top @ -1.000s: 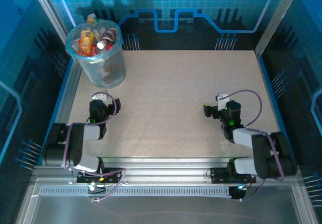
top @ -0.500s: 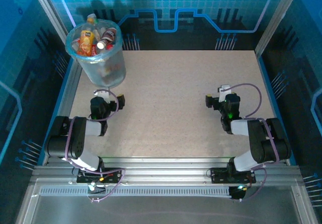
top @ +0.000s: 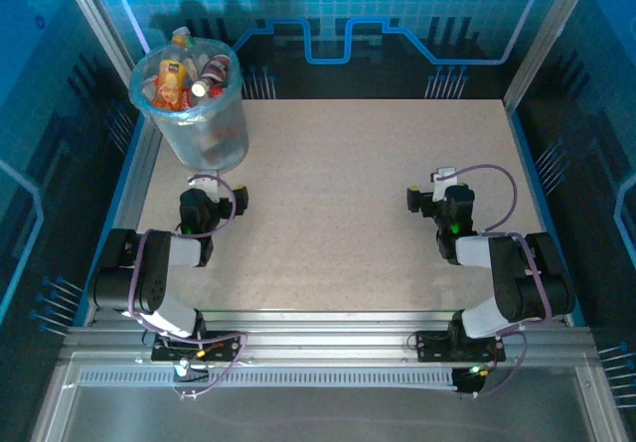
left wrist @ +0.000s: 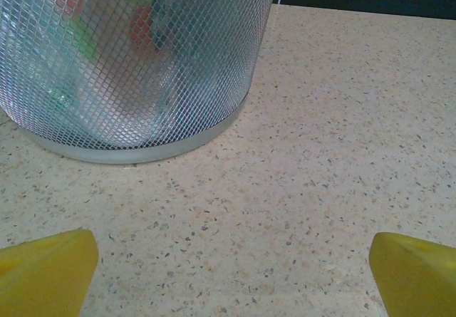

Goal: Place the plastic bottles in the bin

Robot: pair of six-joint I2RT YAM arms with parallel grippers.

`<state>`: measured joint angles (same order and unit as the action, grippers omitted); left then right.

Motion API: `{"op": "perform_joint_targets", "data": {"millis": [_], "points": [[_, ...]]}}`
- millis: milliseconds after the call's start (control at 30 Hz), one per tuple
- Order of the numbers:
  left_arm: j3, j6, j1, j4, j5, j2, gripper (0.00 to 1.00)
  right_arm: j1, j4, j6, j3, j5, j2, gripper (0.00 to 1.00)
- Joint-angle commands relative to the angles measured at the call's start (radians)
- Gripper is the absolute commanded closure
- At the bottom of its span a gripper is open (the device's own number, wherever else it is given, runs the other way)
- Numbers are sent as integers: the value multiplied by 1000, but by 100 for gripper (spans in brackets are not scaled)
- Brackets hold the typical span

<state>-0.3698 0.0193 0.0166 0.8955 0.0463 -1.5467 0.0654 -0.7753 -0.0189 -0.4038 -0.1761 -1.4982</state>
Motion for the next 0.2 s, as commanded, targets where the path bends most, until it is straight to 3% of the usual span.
{"op": "perform_joint_targets", "data": {"millis": [0, 167], "points": [[-20, -19, -7, 6, -20, 2, 1, 10, -19, -9, -8, -16, -5, 0], [-18, -23, -9, 7, -14, 2, 1, 11, -19, -10, -7, -16, -5, 0]]}}
